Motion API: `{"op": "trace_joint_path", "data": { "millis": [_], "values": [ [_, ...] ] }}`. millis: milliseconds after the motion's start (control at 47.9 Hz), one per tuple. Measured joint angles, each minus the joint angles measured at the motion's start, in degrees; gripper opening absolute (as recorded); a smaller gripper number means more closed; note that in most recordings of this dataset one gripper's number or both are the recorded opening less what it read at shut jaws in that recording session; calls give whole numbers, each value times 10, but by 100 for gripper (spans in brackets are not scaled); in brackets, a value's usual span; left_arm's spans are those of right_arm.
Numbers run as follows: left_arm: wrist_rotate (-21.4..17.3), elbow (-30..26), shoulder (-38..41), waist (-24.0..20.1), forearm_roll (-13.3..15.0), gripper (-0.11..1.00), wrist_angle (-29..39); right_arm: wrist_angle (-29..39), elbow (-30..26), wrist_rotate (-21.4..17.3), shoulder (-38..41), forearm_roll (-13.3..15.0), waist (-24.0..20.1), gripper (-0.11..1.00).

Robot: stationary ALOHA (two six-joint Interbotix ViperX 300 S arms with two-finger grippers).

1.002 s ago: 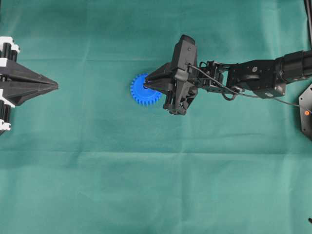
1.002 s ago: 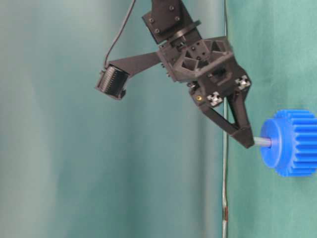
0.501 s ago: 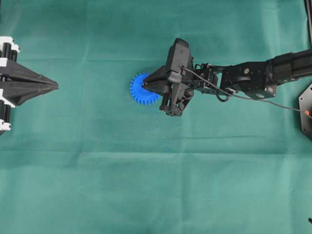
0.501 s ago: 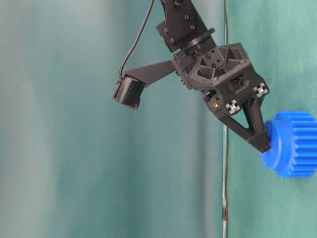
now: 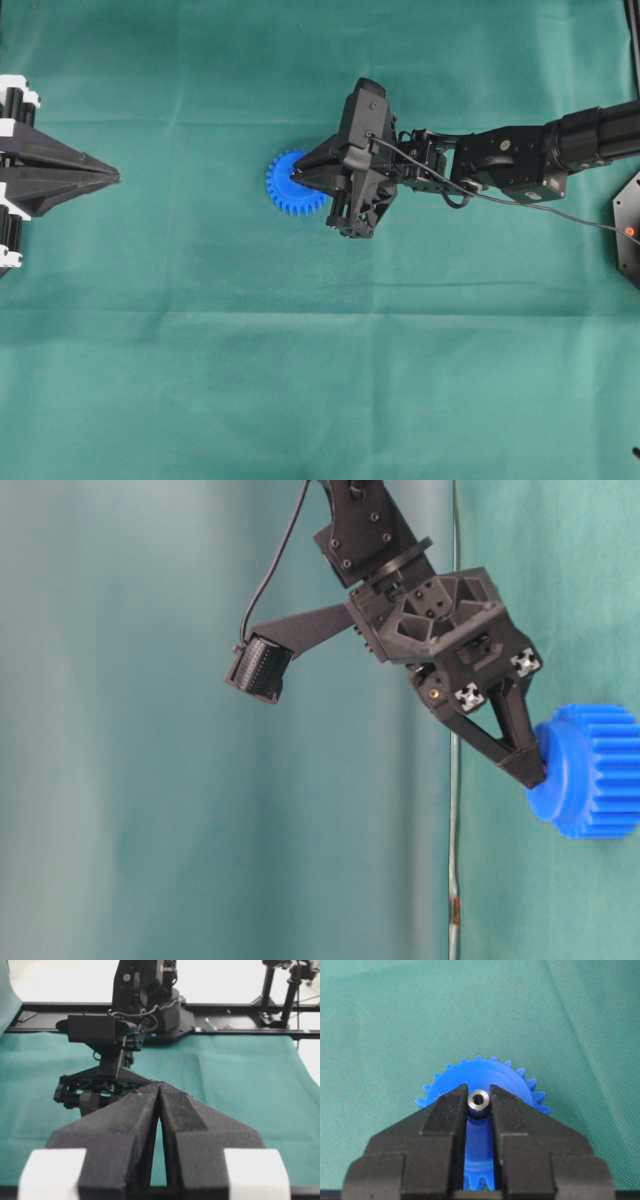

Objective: Insert the shaft placed at a random location into the center hole of the medium gear at another random location.
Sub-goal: 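Push the shaft down into the gear's center hole with the right gripper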

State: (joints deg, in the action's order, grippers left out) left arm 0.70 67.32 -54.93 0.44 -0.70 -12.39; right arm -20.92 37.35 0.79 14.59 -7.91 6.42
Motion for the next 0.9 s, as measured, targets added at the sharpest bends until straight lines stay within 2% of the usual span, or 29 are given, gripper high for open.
{"op": "trace_joint_path", "data": {
  "millis": [42, 84, 292, 376, 647, 898],
  "values": [
    [0, 0, 0, -1, 0, 0, 0, -1, 0, 0, 0, 0, -1, 16],
    [0, 0, 0, 0, 0, 0, 0, 0, 0, 0, 0, 0, 0, 22],
    [0, 0, 0, 0, 0, 0, 0, 2, -2, 0, 0, 0, -6, 78],
    [0, 0, 0, 0, 0, 0, 0, 2, -2, 0, 0, 0, -7, 92],
    [0, 0, 0, 0, 0, 0, 0, 11, 0, 0, -12, -2, -6, 89],
    [0, 0, 0, 0, 0, 0, 0, 44, 3, 2, -90, 6, -4, 89]
  ]
}}
